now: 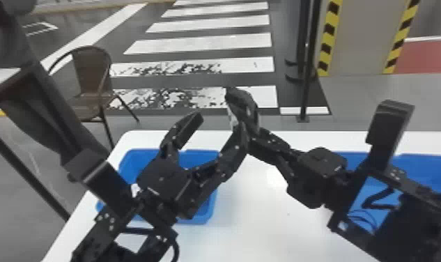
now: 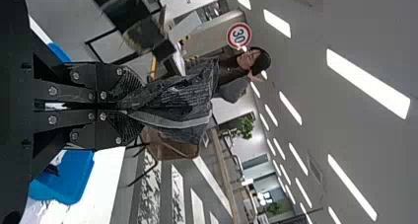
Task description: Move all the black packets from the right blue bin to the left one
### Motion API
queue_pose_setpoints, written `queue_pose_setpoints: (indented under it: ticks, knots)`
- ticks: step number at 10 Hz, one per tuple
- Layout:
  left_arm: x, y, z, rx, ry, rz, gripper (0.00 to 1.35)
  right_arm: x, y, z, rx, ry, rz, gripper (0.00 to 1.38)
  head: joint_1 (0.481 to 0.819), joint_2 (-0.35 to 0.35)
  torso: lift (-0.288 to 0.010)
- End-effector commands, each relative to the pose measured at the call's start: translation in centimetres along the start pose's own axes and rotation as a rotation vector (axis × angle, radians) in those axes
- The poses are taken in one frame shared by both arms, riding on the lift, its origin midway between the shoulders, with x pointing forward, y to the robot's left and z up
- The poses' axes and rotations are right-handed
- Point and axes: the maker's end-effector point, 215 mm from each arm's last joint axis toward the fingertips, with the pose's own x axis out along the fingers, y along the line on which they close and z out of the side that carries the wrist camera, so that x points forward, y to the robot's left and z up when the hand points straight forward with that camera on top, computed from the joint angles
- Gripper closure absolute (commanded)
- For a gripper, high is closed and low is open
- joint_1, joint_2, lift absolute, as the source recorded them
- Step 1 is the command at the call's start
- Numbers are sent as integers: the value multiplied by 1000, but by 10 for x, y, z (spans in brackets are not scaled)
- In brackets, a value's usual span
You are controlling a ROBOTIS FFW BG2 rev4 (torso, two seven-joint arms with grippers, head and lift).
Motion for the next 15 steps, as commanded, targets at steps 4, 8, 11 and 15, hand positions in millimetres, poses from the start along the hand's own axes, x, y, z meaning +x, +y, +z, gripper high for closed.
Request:
queue_pose_setpoints:
  ticks: [4, 8, 11, 15]
  knots:
    - [0, -3, -23, -97, 69, -13, 321, 14, 59, -41, 63, 80, 132, 1116, 652, 240, -140]
    - [-2, 3, -28, -133, 84, 8, 321, 14, 86, -71, 107, 138, 185, 1116, 695, 316, -140]
    - [-7, 2, -54, -116, 202, 18, 1236, 15, 85, -70, 114, 135, 189, 1116, 695, 315, -140]
    - [-9, 12, -43, -59, 178, 48, 1213, 16, 83, -67, 133, 121, 190, 1084, 695, 325, -140]
